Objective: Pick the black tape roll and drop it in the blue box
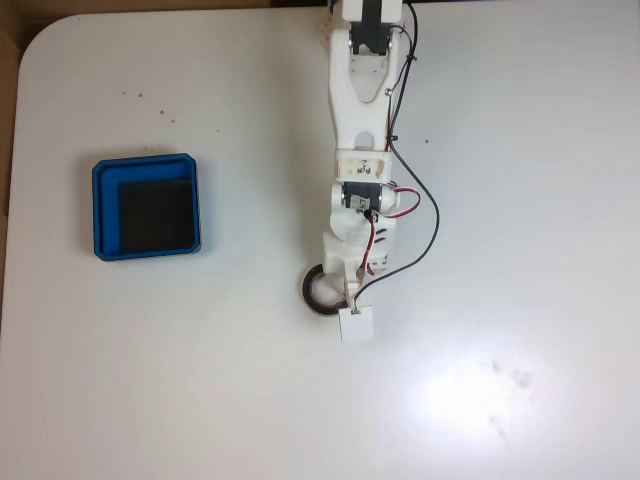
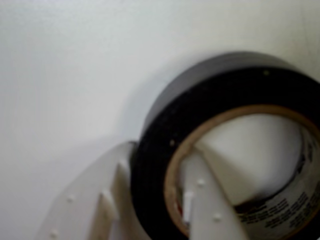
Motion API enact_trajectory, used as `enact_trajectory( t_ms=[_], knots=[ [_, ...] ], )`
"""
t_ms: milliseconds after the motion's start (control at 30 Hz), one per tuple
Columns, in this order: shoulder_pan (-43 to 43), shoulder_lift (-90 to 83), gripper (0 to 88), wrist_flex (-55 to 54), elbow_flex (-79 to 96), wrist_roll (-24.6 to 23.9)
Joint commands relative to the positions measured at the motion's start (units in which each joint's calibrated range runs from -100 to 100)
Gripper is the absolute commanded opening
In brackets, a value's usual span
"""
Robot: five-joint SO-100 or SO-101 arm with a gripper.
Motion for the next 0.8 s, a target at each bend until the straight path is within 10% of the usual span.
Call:
enact_trajectory(
  t_ms=[0,767],
  knots=[
    [0.0,-2.6,0.4,0.3,-4.1,0.2],
    [26.2,-22.2,0.4,18.6,-21.6,0.3]
  ],
)
